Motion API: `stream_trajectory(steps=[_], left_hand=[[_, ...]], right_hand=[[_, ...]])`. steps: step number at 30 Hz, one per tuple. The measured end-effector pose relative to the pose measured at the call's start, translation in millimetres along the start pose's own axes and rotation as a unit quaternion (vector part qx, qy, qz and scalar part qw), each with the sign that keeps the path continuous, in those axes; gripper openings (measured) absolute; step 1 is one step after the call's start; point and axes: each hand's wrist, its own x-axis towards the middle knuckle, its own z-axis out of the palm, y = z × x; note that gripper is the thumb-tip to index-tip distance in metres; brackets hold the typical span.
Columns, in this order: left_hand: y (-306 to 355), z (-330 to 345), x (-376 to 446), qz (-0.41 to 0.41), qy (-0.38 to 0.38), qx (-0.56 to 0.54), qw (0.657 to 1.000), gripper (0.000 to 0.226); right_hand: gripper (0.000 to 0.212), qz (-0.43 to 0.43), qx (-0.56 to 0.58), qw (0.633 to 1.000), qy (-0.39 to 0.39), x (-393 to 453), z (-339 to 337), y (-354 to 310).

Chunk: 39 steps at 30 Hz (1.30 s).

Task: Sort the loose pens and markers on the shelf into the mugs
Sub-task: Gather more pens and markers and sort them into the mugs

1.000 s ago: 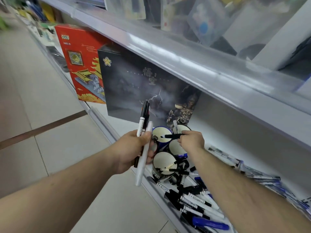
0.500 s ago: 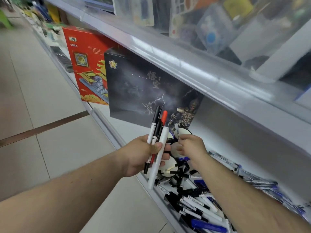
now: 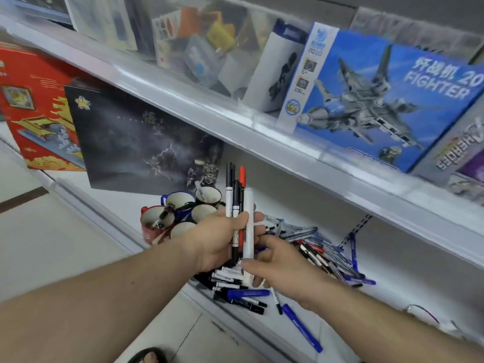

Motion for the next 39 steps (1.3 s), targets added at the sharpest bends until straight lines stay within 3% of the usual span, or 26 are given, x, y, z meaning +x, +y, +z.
stream_trajectory(steps=[5,8,12,18,22,27,32,39], left_hand=[[-21.7,25.8,-6.5,0.017,-0.064,0.127,0.990,0.022],[-31.8,35.3,-11.5,0.056,-0.110,0.282,0.951,0.020],[-43.6,45.7,-17.4,0.058,-0.142,0.358,0.921,0.009],[-54.3,53.1,-13.4,0.063,-0.135,0.401,0.904,0.024],[-55.9,60.4,-6.6,0.068,-0.104,0.458,0.880,0.014],[-69.1,66.2,11.1,0.084,-0.070,0.521,0.847,0.014],[-96.1,92.4,25.0,0.043,-0.103,0.478,0.871,0.019],[-130.2,140.3,46.0,-0.009,-0.117,0.421,0.899,0.012]], right_hand=[[0.041,-0.051,-0.007,0.986,0.156,-29.7,-30.1,17.5],[0.036,-0.103,-0.002,0.969,0.224,-48.7,-44.4,17.0],[0.020,-0.121,-0.048,0.959,0.250,-62.4,-50.4,29.8],[0.018,-0.128,-0.074,0.952,0.267,-72.3,-56.4,49.6],[0.021,-0.098,-0.147,0.943,0.282,-78.1,-74.2,62.2],[0.021,0.002,-0.212,0.915,0.342,-83.0,-147.7,103.8],[0.022,0.111,-0.168,0.878,0.433,-100.7,-209.5,169.9],[0.026,0.180,-0.097,0.810,0.550,-106.4,-244.2,254.6]])
